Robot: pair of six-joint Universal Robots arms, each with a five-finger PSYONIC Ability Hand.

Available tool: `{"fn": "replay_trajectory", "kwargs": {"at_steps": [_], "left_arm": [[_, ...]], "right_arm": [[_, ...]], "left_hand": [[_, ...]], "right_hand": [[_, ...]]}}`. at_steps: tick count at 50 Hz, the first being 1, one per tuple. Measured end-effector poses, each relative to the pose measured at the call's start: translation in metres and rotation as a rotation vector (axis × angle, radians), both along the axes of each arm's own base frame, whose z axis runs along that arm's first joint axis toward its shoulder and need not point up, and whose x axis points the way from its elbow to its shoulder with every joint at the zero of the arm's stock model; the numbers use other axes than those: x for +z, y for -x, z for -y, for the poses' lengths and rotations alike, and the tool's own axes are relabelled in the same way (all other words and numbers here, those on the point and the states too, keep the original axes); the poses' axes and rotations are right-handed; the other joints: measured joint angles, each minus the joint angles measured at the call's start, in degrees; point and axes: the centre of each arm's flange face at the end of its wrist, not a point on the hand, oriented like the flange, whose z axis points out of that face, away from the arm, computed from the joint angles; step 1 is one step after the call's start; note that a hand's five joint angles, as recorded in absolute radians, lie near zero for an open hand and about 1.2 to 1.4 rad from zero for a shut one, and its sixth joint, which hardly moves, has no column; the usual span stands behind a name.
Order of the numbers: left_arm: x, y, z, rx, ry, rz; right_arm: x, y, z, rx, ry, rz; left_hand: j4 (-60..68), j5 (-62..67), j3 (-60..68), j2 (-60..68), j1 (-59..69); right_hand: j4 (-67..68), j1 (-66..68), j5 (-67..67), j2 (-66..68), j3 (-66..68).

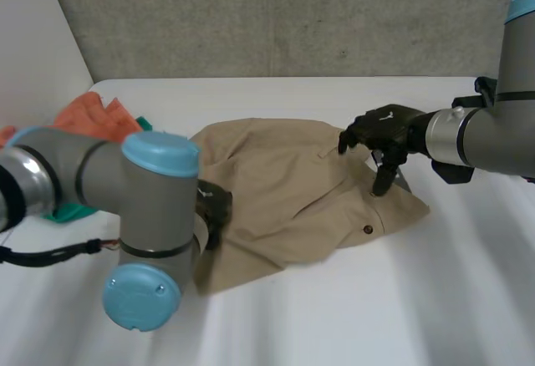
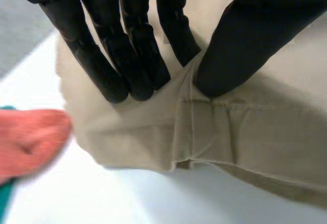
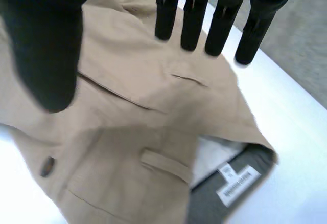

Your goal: Fold the laundry.

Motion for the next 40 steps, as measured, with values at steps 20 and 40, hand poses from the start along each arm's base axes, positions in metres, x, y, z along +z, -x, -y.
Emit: {"fn": "replay_trajectory", "kwargs": {"at_steps": [20, 40], "left_arm": [[0.085, -0.014, -0.025, -0.090, 0.179, -0.057], [0.095, -0.022, -0.022, -0.096, 0.198, -0.084]], "right_arm": [[-0.075, -0.020, 0.012, 0.228, 0.183, -0.117], [-0.036, 0.006, 0.002, 0.105, 0.101, -0.059]], "left_hand": [[0.04, 0.00, 0.00, 0.00, 0.00], [0.07, 0.00, 0.01, 0.00, 0.00]], "right_hand": [[-4.08, -2.62, -3.08, -2.66, -3.45], [41.75, 34.24, 40.11, 39.82, 40.25]]}}
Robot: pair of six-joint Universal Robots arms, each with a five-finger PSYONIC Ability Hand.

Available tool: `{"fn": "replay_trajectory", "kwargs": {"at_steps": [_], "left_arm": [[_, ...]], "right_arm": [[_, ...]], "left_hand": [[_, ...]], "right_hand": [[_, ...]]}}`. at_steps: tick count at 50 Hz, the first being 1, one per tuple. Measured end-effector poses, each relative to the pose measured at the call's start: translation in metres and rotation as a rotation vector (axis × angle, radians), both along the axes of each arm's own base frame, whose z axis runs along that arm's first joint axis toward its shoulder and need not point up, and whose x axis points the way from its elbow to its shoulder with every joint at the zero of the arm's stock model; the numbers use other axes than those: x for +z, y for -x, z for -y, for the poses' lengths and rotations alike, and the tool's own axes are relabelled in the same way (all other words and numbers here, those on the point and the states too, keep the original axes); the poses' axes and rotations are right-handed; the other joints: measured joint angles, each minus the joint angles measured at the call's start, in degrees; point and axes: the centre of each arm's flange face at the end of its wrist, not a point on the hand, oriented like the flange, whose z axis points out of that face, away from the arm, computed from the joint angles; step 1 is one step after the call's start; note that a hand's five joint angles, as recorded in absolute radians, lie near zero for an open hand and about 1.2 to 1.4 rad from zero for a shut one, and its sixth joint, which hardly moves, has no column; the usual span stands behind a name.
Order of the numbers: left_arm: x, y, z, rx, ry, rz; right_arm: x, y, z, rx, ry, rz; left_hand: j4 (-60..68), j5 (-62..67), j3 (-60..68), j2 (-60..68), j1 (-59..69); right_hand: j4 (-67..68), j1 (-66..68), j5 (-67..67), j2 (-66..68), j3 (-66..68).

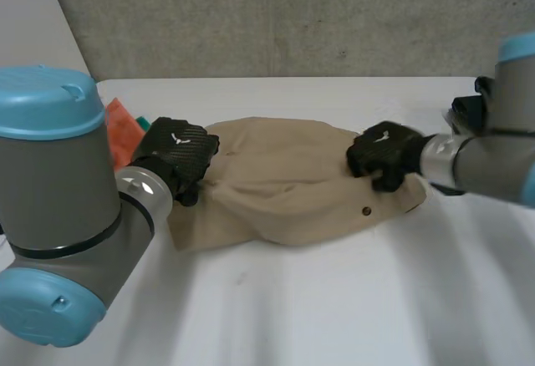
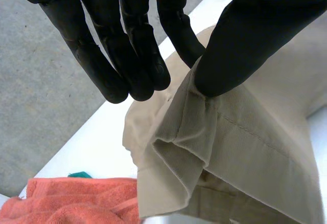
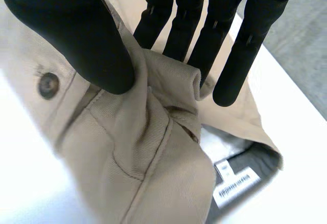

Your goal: Fold the laundry.

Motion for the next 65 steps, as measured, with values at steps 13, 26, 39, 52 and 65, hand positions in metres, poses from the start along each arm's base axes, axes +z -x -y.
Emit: {"fn": "replay_trajectory", "kwargs": {"at_steps": [13, 26, 39, 52, 65], "left_arm": [[-0.022, -0.006, -0.007, -0.080, -0.155, 0.148], [0.005, 0.016, 0.038, -0.135, -0.013, 0.097], [0.208, 0.035, 0.108, -0.004, 0.880, -0.411], [0.230, 0.010, 0.111, 0.057, 0.874, -0.547], [0.044, 0.021, 0.144, 0.000, 0.420, -0.290]], "right_arm": [[0.028, 0.063, -0.081, 0.075, -0.389, -0.412], [0.046, 0.042, -0.045, -0.124, -0.165, -0.210], [0.195, 0.003, 0.042, -0.413, 0.793, 0.424], [0.234, -0.015, 0.038, -0.313, 0.989, 0.641], [0.057, -0.030, 0.041, -0.301, 0.489, 0.315]], "left_hand": [[0.00, 0.00, 0.11, 0.09, 0.00], [0.03, 0.00, 0.26, 0.22, 0.00], [0.22, 0.00, 0.30, 0.24, 0.00], [0.22, 0.00, 0.30, 0.24, 0.00], [0.22, 0.54, 0.32, 0.26, 0.00]], "right_hand": [[0.02, 0.00, 0.81, 0.78, 0.68], [0.02, 0.68, 2.11, 0.78, 0.68], [0.09, 0.92, 2.10, 0.78, 1.53], [0.11, 0.92, 2.13, 1.25, 2.30], [0.30, 0.92, 2.12, 1.25, 2.32]]}}
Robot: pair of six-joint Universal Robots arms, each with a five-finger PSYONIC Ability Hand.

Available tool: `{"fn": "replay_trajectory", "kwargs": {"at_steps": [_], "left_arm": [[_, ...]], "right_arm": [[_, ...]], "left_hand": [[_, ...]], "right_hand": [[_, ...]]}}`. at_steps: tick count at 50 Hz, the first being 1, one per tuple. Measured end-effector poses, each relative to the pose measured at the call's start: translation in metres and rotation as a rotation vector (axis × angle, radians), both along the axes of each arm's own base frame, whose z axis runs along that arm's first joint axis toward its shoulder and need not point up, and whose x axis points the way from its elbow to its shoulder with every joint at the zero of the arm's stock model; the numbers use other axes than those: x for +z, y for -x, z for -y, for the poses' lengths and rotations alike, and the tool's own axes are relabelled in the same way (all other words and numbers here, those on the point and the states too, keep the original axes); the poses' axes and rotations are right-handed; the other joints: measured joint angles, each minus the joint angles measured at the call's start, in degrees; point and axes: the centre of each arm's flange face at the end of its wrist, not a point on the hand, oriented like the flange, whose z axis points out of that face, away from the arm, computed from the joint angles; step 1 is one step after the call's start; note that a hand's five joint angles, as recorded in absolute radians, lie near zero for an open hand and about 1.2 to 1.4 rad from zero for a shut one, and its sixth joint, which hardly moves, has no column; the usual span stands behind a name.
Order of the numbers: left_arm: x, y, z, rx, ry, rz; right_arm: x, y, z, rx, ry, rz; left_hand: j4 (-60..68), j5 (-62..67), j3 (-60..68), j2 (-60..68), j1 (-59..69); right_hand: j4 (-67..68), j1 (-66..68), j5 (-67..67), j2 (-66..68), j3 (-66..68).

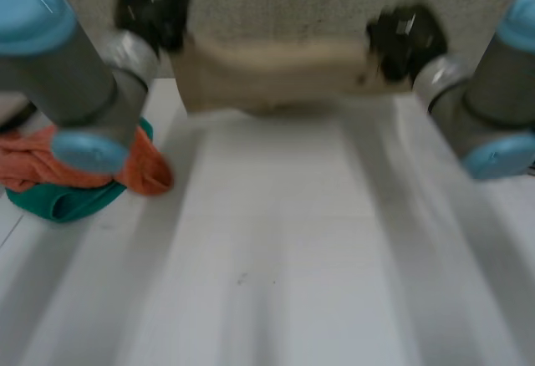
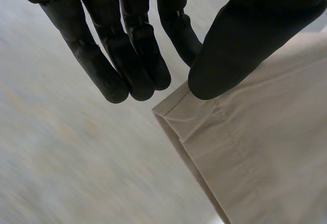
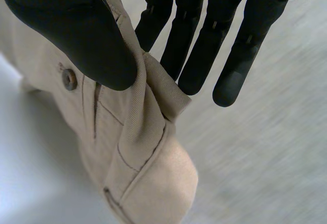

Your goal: Fold the laundry.

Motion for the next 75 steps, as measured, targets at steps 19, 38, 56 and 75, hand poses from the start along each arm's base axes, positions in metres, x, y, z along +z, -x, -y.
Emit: {"fn": "replay_trajectory", "kwargs": {"at_steps": [19, 38, 56, 75], "left_arm": [[-0.105, -0.012, -0.101, -0.070, -0.419, 0.421], [-0.087, -0.017, -0.202, -0.231, -0.630, 0.809], [-0.034, 0.111, -0.023, -0.104, 0.152, 0.283], [-0.081, 0.145, -0.006, -0.128, 0.307, 0.095]], "right_arm": [[-0.088, 0.036, -0.086, 0.071, -0.477, -0.409], [-0.055, 0.095, -0.146, 0.243, -0.891, -0.690], [-0.064, 0.123, -0.010, -0.331, -0.356, -0.373], [-0.088, 0.117, 0.018, -0.414, -0.165, -0.252]], "left_hand": [[0.00, 0.00, 0.00, 0.00, 0.00], [0.00, 0.00, 0.00, 0.00, 0.00], [0.02, 0.42, 0.04, 0.02, 0.31], [-57.34, -54.60, -56.11, -56.95, -54.84]], "right_hand": [[0.00, 0.00, 0.01, 0.10, 0.25], [0.01, 0.00, 0.00, 0.54, 0.39], [0.01, 0.00, 0.16, 0.54, 0.39], [-56.20, -47.48, -55.29, -54.37, -56.82]]}}
